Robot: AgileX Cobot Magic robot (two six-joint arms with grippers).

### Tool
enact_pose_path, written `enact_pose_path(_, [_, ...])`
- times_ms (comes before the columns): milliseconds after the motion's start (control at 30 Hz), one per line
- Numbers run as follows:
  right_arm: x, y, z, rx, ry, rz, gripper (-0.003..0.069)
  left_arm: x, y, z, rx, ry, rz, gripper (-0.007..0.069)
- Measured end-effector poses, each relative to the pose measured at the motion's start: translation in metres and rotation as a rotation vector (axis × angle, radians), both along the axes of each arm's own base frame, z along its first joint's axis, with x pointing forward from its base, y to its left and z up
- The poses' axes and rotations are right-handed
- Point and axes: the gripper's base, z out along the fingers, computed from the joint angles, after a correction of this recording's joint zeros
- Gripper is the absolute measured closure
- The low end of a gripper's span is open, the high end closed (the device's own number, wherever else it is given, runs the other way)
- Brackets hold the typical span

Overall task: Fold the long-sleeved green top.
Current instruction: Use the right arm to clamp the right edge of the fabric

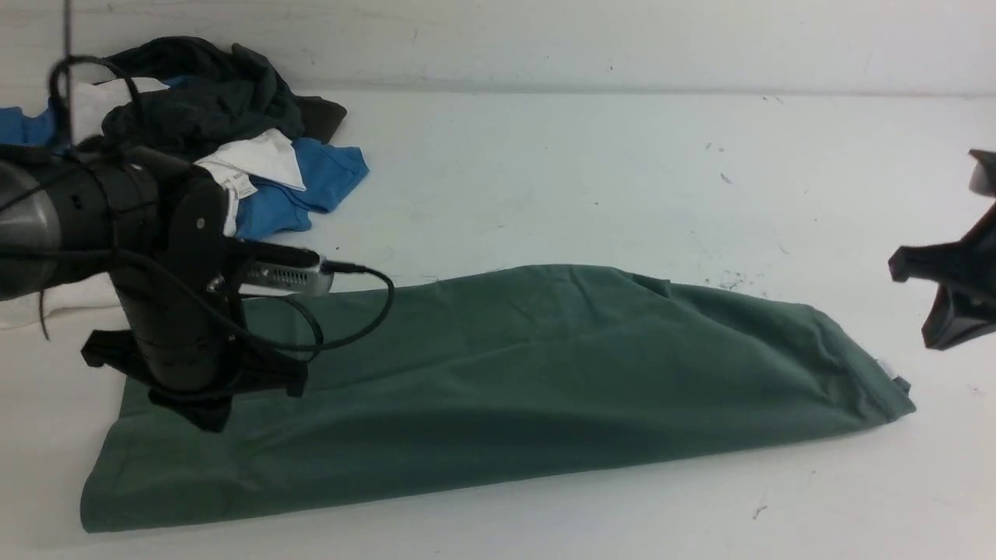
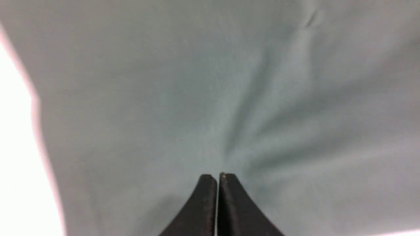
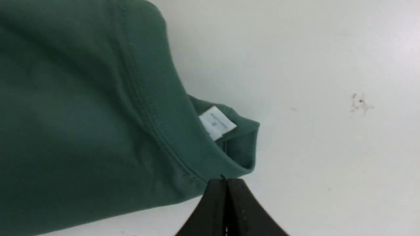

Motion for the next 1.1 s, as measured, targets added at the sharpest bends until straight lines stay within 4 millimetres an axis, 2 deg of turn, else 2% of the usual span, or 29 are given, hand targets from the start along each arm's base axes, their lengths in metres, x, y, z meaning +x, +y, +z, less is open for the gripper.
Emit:
enact_pose_path(33, [0.004,0.002,0.004,0.007,-0.013,0.017,0.0635,-0.005,0.001,0.015,-0.008,-0.038,-0.004,0.0628])
enact_pose_path(100, [0.008,0.007,0.007,0.009,-0.024,0.048,0.0590,-0.013,0.003,0.029,-0.011,-0.059,-0.010,0.0628])
enact_pose_path(167, [0.015,0.012,0.005,0.004,-0.027,0.090,0.0507,-0.022,0.005,0.042,-0.013,-0.068,-0.022,0.0628])
enact_pose_path(367, [0.042,0.023,-0.027,0.008,0.018,0.147,0.0181,-0.063,0.008,0.087,-0.097,-0.101,-0.078,0.0628])
enact_pose_path(433, [0.052,0.023,-0.042,0.009,0.045,0.154,0.0098,-0.075,0.008,0.101,-0.130,-0.134,-0.101,0.0628])
enact_pose_path(500, [0.056,0.022,-0.049,0.006,0.063,0.159,0.0070,-0.083,0.008,0.109,-0.160,-0.161,-0.110,0.0628])
enact_pose_path(600, [0.066,0.021,-0.073,0.007,0.138,0.184,0.0036,-0.104,0.010,0.129,-0.202,-0.231,-0.126,0.0628])
enact_pose_path(700, [0.071,0.021,-0.087,0.004,0.173,0.207,0.0061,-0.119,0.013,0.142,-0.220,-0.285,-0.132,0.0628])
enact_pose_path(767, [0.073,0.020,-0.088,-0.001,0.172,0.230,0.0123,-0.129,0.015,0.149,-0.228,-0.314,-0.135,0.0628])
enact_pose_path(800, [0.074,0.020,-0.089,-0.005,0.170,0.245,0.0186,-0.132,0.016,0.151,-0.229,-0.318,-0.136,0.0628])
enact_pose_path(833, [0.074,0.020,-0.089,-0.005,0.170,0.246,0.0198,-0.133,0.016,0.152,-0.229,-0.320,-0.136,0.0628])
enact_pose_path(867, [0.074,0.020,-0.089,-0.002,0.168,0.247,0.0326,-0.136,0.017,0.154,-0.231,-0.329,-0.137,0.0628])
enact_pose_path(900, [0.074,0.020,-0.089,-0.002,0.168,0.247,0.0365,-0.137,0.017,0.154,-0.232,-0.331,-0.137,0.0628])
enact_pose_path(933, [0.074,0.021,-0.089,0.003,0.168,0.245,0.0446,-0.138,0.017,0.155,-0.234,-0.336,-0.138,0.0628])
enact_pose_path(967, [0.074,0.021,-0.088,0.007,0.169,0.236,0.0559,-0.139,0.017,0.155,-0.233,-0.336,-0.139,0.0628])
enact_pose_path(1000, [0.074,0.021,-0.087,0.004,0.169,0.225,0.0612,-0.139,0.018,0.155,-0.233,-0.334,-0.139,0.0628])
enact_pose_path(1067, [0.073,0.019,-0.082,-0.009,0.162,0.210,0.0642,-0.140,0.018,0.155,-0.233,-0.333,-0.139,0.0628])
enact_pose_path(1100, [0.071,0.015,-0.072,-0.047,0.149,0.181,0.0650,-0.140,0.018,0.155,-0.232,-0.332,-0.140,0.0628])
